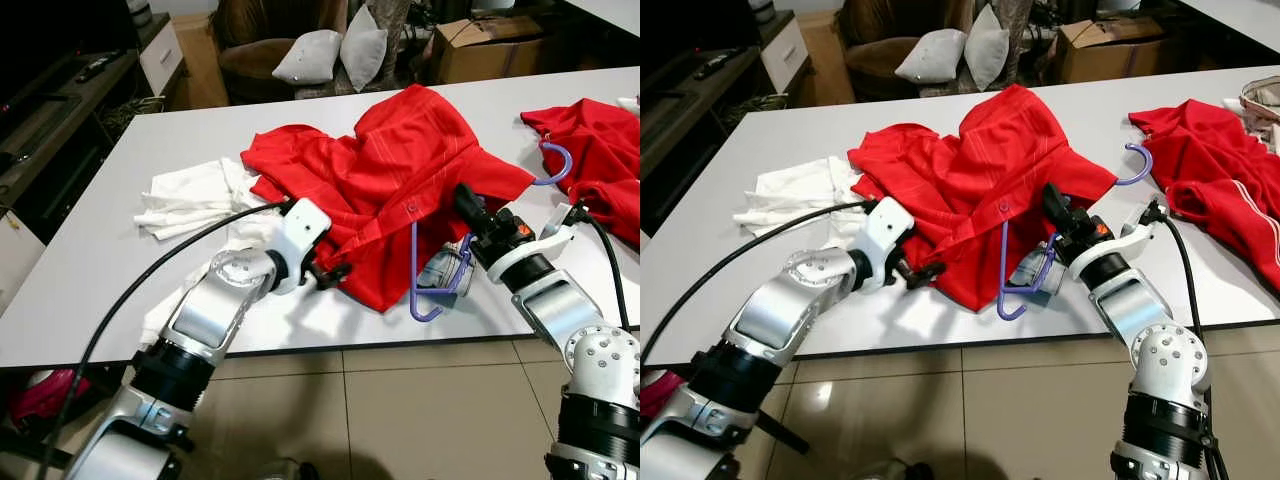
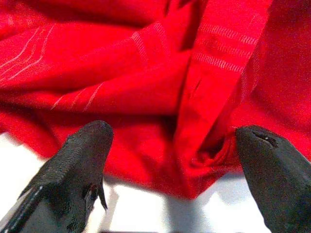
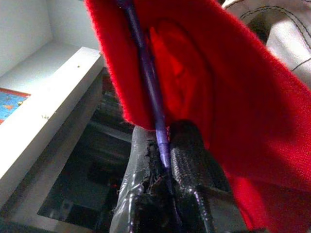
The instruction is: Hang hanger
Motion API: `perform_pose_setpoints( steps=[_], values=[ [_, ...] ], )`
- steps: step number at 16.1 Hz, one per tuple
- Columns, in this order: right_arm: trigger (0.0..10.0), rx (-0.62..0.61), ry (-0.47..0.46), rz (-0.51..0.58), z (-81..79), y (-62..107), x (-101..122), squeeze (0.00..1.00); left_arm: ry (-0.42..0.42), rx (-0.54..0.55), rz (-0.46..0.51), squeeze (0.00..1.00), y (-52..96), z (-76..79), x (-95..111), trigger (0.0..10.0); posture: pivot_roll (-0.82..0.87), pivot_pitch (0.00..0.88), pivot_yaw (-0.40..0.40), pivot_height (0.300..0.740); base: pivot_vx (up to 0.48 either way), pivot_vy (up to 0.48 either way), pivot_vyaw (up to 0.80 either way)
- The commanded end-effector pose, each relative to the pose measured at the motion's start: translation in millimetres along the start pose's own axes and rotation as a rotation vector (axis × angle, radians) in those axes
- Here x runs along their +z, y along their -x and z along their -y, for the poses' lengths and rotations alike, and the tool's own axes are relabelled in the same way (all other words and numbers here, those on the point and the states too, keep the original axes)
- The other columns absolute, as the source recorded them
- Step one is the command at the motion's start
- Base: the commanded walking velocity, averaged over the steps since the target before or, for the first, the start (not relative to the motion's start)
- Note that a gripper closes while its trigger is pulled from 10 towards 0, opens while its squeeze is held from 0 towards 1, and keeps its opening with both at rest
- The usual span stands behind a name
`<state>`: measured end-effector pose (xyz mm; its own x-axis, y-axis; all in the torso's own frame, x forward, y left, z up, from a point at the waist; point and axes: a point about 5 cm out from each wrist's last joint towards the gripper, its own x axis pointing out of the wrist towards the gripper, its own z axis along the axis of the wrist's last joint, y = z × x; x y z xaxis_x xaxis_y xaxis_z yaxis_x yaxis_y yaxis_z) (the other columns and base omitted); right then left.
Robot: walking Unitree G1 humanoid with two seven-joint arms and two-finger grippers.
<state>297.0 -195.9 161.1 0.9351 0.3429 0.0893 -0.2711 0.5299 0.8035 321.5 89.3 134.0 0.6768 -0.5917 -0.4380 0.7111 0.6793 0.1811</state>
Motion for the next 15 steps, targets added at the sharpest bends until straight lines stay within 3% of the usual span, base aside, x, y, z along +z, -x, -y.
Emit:
perform_pose_setpoints(
  steps=[1,3,6,7,9,15],
  values=[
    [10.0,0.052,0.019,0.020,-12.1,-5.1,4.2,0.00,-0.033,0.037,-0.016,0.00,0.3,-4.8,-0.6,10.0,-0.12,0.000,0.138,0.740,0.000,0.000,0.00],
    [10.0,0.059,0.019,0.022,-13.4,-4.8,4.1,0.00,0.007,0.010,-0.008,0.00,-2.4,-1.2,-2.8,10.0,-0.12,0.000,0.138,0.740,0.000,0.000,0.00],
    [10.0,0.064,0.018,0.023,-14.6,-5.1,3.7,0.00,0.257,-0.067,0.023,0.00,-11.3,9.8,-9.7,10.0,-0.12,0.000,0.139,0.740,0.000,0.000,0.00],
    [10.0,0.065,0.018,0.022,-14.9,-5.2,3.6,0.00,0.271,-0.067,0.020,0.00,-12.9,10.3,-12.0,8.7,-0.12,0.000,0.139,0.740,0.000,0.000,0.00],
    [10.0,0.068,0.018,0.024,-15.8,-5.2,4.4,0.00,0.308,-0.080,0.022,0.00,-13.6,11.7,-15.1,0.0,-0.12,0.000,0.141,0.740,0.000,0.000,0.00],
    [10.0,0.068,0.021,0.023,-15.3,-6.3,5.9,0.00,0.330,-0.041,0.037,0.00,-15.1,4.5,-19.0,0.0,-0.12,0.000,0.138,0.740,0.000,0.000,0.00]
  ],
)
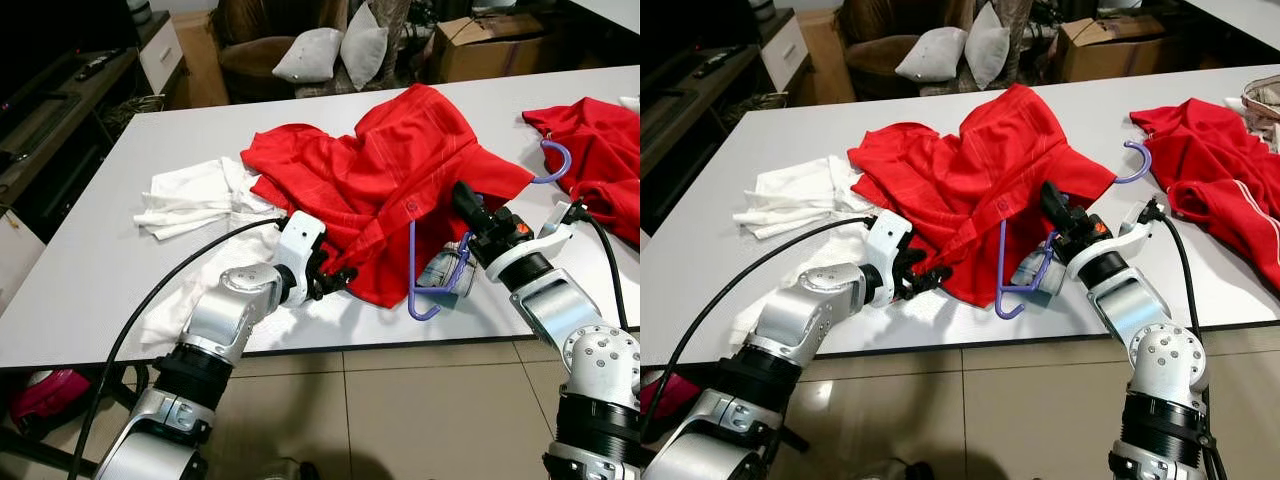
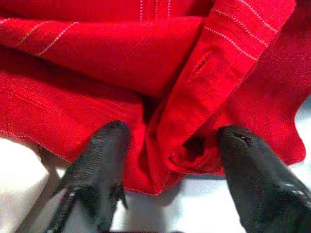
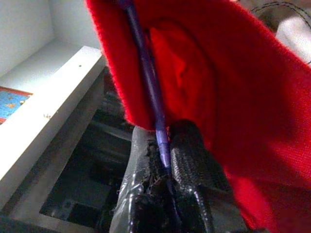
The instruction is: Hang hanger
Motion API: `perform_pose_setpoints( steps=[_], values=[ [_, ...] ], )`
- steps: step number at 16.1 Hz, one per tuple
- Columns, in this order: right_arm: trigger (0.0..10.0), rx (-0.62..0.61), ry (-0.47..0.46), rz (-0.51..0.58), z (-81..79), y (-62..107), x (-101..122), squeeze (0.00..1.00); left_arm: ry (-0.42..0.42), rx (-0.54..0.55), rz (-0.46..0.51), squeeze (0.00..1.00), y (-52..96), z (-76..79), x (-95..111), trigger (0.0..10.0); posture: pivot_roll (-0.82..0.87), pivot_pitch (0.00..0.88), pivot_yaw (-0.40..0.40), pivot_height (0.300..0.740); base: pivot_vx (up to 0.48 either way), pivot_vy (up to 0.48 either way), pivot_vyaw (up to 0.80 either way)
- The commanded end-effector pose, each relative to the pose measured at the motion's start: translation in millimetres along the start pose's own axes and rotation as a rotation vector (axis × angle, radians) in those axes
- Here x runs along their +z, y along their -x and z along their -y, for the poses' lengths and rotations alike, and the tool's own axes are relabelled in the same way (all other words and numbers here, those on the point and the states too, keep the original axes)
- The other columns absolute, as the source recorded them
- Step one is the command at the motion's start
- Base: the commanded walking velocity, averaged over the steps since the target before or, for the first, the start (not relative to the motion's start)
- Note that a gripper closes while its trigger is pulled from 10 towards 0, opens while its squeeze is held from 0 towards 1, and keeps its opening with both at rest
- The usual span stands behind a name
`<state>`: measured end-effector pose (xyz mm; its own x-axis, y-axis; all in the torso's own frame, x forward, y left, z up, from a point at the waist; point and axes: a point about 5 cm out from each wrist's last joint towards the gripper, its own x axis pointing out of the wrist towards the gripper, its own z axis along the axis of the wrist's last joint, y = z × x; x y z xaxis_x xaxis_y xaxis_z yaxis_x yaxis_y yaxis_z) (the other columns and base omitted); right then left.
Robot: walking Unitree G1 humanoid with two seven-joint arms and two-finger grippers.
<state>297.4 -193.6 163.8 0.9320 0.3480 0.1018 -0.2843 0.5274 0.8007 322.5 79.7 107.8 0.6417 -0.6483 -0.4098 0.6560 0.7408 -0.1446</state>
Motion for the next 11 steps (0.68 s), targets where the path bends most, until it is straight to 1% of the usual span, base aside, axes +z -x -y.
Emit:
perform_pose_setpoints(
  steps=[1,5,8,9,11],
  values=[
    [10.0,0.056,0.018,0.020,-12.3,-5.8,5.9,0.00,0.019,0.023,0.023,0.00,1.7,-5.8,1.2,0.0,-0.12,0.000,0.138,0.740,0.000,0.000,0.00],
    [10.0,0.055,0.019,0.019,-12.1,-6.7,5.6,0.00,0.068,0.029,0.069,0.00,-2.2,-5.6,3.6,0.0,-0.12,0.000,0.138,0.740,0.000,0.000,0.00],
    [10.0,0.053,0.016,0.019,-11.3,-7.4,4.3,0.00,0.059,0.036,0.099,0.00,-2.2,-6.2,5.2,0.0,-0.12,0.000,0.138,0.740,0.000,0.000,0.00],
    [10.0,0.049,0.018,0.020,-10.8,-7.8,3.6,0.00,0.033,0.040,0.142,0.00,-0.6,-6.2,9.4,0.0,-0.12,0.000,0.138,0.740,0.000,0.000,0.00],
    [10.0,-0.013,0.008,0.099,-7.2,-13.3,7.9,0.00,-0.078,-0.001,0.251,0.00,11.9,-5.0,22.5,0.0,-0.11,0.000,0.137,0.740,0.000,0.000,0.00]
  ],
)
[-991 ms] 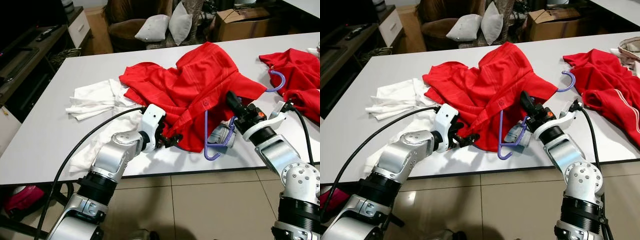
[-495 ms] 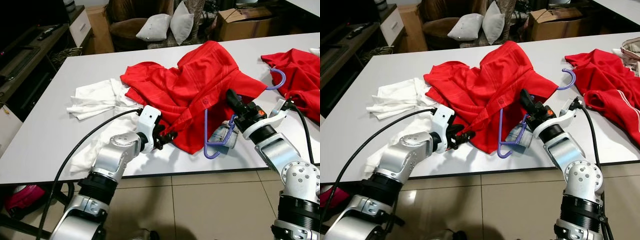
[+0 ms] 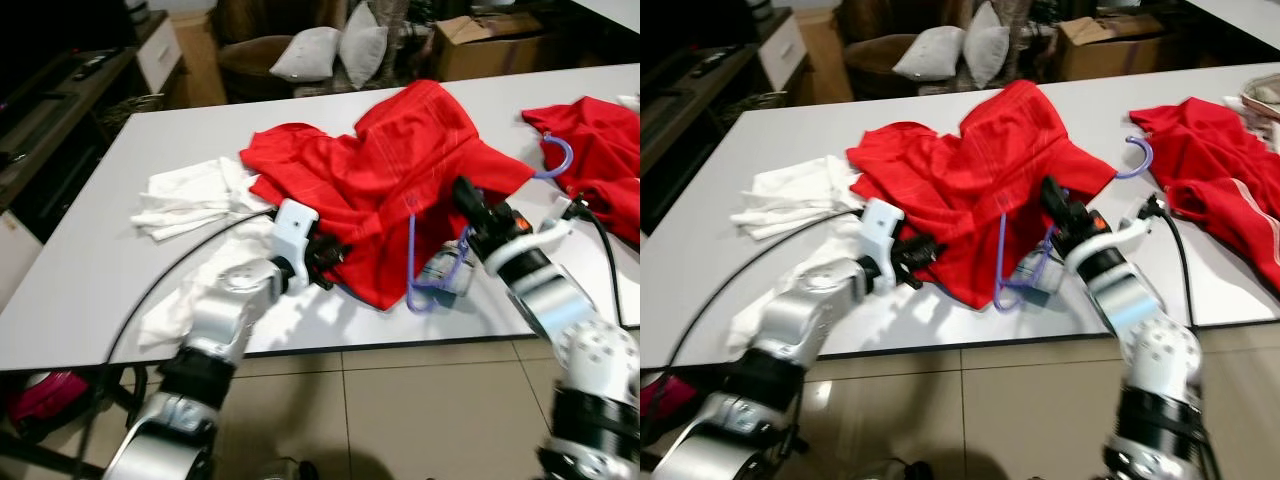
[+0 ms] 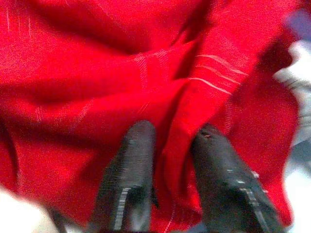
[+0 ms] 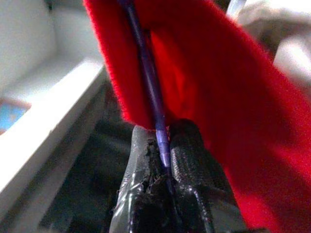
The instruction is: Hang hanger
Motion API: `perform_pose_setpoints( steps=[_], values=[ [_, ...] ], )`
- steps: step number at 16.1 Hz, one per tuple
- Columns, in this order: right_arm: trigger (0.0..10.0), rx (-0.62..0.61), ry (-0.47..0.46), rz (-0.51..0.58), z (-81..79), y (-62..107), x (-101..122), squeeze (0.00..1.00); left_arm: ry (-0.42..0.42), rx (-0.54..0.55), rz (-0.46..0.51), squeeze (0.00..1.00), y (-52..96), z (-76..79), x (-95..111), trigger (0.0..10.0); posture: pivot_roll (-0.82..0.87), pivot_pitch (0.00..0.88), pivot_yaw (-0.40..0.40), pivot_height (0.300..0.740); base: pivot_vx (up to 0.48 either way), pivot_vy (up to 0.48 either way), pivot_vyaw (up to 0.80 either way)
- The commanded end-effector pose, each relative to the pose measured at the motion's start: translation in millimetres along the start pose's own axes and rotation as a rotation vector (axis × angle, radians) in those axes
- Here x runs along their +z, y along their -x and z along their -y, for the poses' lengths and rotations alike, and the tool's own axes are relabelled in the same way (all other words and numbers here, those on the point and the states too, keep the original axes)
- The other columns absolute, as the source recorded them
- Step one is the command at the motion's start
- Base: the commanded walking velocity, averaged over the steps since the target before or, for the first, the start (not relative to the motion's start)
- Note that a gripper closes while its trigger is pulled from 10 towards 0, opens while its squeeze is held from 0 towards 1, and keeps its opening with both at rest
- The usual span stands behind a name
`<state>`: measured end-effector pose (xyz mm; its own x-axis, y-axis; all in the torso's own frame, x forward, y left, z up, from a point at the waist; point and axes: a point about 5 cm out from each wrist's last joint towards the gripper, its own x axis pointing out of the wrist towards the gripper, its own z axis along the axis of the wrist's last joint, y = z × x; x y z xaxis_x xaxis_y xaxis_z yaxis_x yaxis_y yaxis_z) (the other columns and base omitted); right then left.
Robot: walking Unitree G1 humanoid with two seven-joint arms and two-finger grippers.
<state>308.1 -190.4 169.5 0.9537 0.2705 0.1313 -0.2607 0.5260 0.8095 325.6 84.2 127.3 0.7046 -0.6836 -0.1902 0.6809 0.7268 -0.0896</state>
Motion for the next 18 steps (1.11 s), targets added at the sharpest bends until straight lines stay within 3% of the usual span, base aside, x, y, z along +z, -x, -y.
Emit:
perform_pose_setpoints(
  steps=[1,4,6,7,9,10,11,12,13,15,18],
  values=[
    [10.0,-0.015,-0.005,0.054,-3.1,-5.2,5.3,0.00,-0.081,-0.013,0.030,0.00,6.8,-2.8,8.3,0.0,-0.11,0.000,0.137,0.740,0.000,0.000,0.00],
    [10.0,-0.078,-0.096,0.170,-3.4,-20.8,6.3,0.00,-0.288,-0.154,-0.002,0.00,22.0,3.2,13.8,0.0,-0.10,0.000,0.131,0.740,0.000,0.000,0.00],
    [10.0,-0.109,-0.159,0.219,-1.2,-28.0,7.8,0.00,-0.368,-0.216,-0.033,0.00,27.8,6.8,13.7,0.0,-0.09,0.000,0.128,0.740,0.000,0.000,0.00],
    [10.0,-0.110,-0.196,0.216,-1.2,-33.2,6.0,0.00,-0.373,-0.223,-0.041,0.00,28.7,7.7,13.3,0.0,-0.09,0.000,0.128,0.740,0.000,0.000,0.00],
    [10.0,-0.091,-0.203,0.199,-4.5,-37.9,2.8,0.00,-0.354,-0.125,-0.073,0.00,21.6,2.7,7.3,0.0,-0.08,0.000,0.118,0.740,0.000,0.000,0.00],
    [10.0,-0.089,-0.193,0.187,-5.3,-38.9,1.1,0.00,-0.289,0.033,-0.076,0.00,15.7,-6.9,4.9,8.7,-0.09,0.000,0.118,0.740,0.000,0.000,0.00],
    [10.0,-0.087,-0.174,0.174,-4.9,-36.7,-0.6,0.00,-0.074,0.106,-0.015,0.00,13.0,-11.0,6.2,10.0,-0.10,0.000,0.123,0.740,0.000,0.000,0.00],
    [10.0,-0.084,-0.170,0.168,-4.4,-35.2,-1.0,0.00,-0.012,0.122,0.014,0.00,12.6,-11.8,7.2,10.0,-0.10,0.000,0.123,0.740,0.000,0.000,0.00],
    [10.0,-0.079,-0.160,0.154,-3.6,-33.2,-1.6,0.00,0.015,0.118,0.022,1.00,12.1,-11.8,5.5,10.0,-0.10,0.000,0.123,0.740,0.000,0.000,0.00],
    [10.0,-0.076,-0.127,0.123,-0.8,-29.1,-3.0,0.00,0.075,0.088,0.029,1.00,10.5,-8.7,0.4,10.0,-0.11,0.000,0.122,0.740,0.000,0.000,0.00],
    [10.0,-0.081,-0.125,0.111,3.8,-22.8,-2.5,0.00,0.310,0.045,0.067,1.00,5.5,-1.0,-1.7,10.0,-0.12,0.000,0.123,0.740,0.000,0.000,0.00]
  ],
)
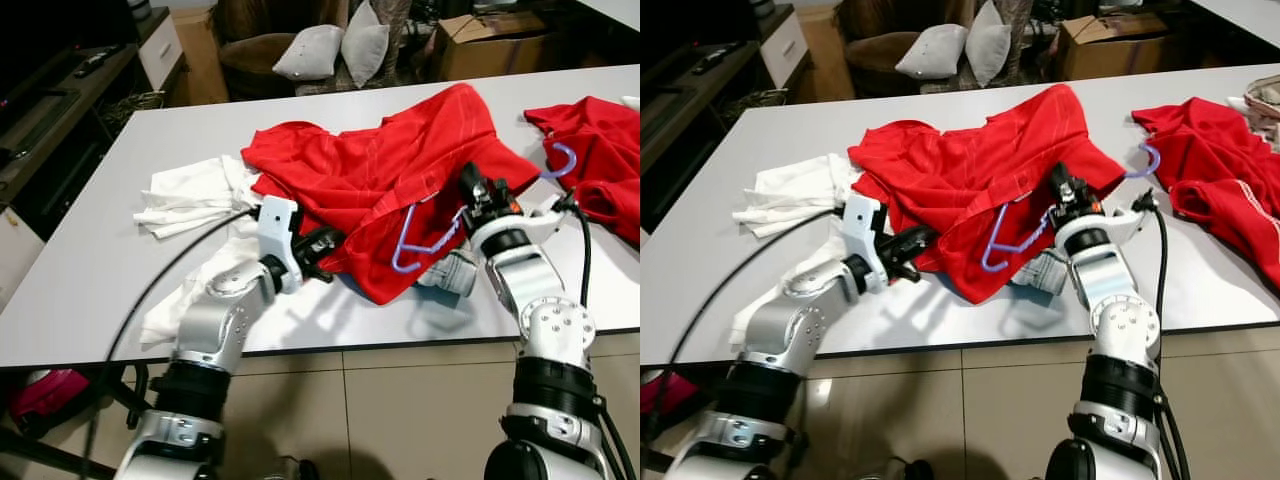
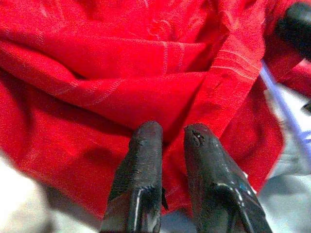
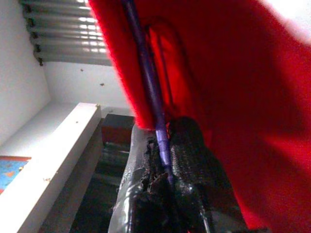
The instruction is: Hang hanger
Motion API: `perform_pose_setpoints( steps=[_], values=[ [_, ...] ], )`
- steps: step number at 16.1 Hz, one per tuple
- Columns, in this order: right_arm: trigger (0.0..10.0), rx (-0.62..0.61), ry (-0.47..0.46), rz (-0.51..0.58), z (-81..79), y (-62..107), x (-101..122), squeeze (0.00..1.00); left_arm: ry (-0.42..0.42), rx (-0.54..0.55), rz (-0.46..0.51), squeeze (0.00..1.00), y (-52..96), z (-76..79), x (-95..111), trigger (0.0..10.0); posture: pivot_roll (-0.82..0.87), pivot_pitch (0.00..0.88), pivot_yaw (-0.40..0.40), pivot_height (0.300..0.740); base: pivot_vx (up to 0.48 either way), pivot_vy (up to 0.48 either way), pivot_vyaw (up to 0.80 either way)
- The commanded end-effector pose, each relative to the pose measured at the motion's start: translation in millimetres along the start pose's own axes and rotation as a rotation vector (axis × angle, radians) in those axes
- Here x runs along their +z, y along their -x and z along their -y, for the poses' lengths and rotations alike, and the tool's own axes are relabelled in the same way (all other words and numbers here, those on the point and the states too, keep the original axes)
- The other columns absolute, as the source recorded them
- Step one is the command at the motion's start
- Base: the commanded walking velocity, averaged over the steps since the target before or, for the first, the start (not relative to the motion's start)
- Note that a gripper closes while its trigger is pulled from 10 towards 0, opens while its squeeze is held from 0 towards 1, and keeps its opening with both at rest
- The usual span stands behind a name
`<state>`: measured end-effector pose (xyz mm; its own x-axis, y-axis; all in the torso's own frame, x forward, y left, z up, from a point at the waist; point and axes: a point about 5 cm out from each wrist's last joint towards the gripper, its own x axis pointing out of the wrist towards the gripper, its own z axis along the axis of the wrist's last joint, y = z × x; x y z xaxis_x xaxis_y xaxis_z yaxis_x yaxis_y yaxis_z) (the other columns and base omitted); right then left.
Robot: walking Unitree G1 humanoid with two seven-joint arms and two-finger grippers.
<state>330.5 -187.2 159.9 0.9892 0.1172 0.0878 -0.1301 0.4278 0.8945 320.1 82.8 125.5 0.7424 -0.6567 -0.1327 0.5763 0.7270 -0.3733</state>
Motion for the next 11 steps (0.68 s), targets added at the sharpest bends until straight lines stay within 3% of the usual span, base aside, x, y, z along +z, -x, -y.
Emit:
perform_pose_setpoints(
  steps=[1,5,8,9,10,11],
  values=[
    [10.0,0.043,0.019,-0.008,-9.2,-0.4,1.2,0.00,0.071,0.001,0.007,1.00,1.6,-5.0,0.9,10.0,-0.12,0.000,0.123,0.740,0.000,0.000,0.00],
    [10.0,0.081,0.041,-0.044,-15.6,0.3,-0.8,0.00,0.118,-0.080,0.006,1.00,-3.5,3.1,-3.5,10.0,-0.13,0.000,0.104,0.740,0.000,0.000,0.00],
    [10.0,0.085,0.057,-0.070,-17.3,0.5,-2.7,0.00,0.072,-0.051,-0.021,1.00,-8.0,4.0,-11.0,10.0,-0.14,0.000,0.086,0.740,0.000,0.000,0.00],
    [10.0,0.086,0.060,-0.074,-18.2,1.0,-1.4,0.00,0.085,-0.062,-0.010,0.82,-9.4,5.6,-11.4,10.0,-0.15,0.000,0.075,0.740,0.000,0.000,0.00],
    [10.0,0.087,0.061,-0.075,-18.5,1.2,-0.6,0.00,0.093,-0.070,-0.003,0.82,-9.9,6.7,-11.3,10.0,-0.15,0.000,0.075,0.740,0.000,0.000,0.00],
    [10.0,0.088,0.063,-0.078,-18.9,1.4,0.4,0.00,0.102,-0.088,-0.005,0.00,-10.2,8.5,-12.0,10.0,-0.15,0.000,0.069,0.740,0.000,0.000,0.00]
  ],
)
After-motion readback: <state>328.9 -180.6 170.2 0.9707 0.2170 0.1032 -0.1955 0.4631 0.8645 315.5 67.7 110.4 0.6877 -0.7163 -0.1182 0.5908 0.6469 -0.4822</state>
